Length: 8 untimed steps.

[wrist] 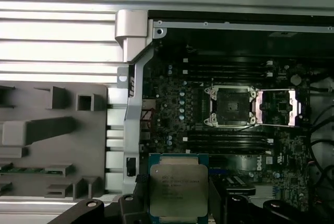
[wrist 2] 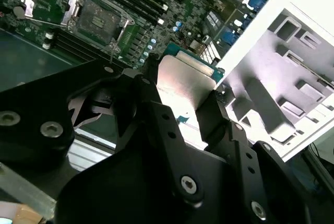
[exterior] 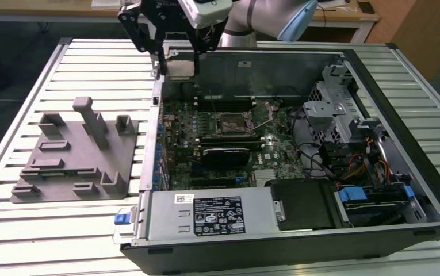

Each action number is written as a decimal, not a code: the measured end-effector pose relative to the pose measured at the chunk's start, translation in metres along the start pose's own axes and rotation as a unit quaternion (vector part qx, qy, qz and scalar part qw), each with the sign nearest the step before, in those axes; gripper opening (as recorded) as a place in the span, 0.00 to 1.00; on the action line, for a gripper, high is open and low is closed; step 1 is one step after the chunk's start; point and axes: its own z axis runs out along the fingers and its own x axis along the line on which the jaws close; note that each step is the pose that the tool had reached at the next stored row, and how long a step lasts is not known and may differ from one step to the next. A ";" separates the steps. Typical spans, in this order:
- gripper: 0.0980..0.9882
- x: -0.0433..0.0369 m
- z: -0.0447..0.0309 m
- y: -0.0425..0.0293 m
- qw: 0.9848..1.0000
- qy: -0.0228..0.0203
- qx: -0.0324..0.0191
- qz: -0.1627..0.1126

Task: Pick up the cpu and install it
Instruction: 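Pick up the cpu and move it towards the insertion slot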

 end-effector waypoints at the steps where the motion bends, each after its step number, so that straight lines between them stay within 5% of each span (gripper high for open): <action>1: 0.50 -0.0026 0.0001 0.0000 1.000 0.000 0.000 0.000; 8: 0.50 -0.0220 0.0006 -0.0001 1.000 0.000 0.000 0.000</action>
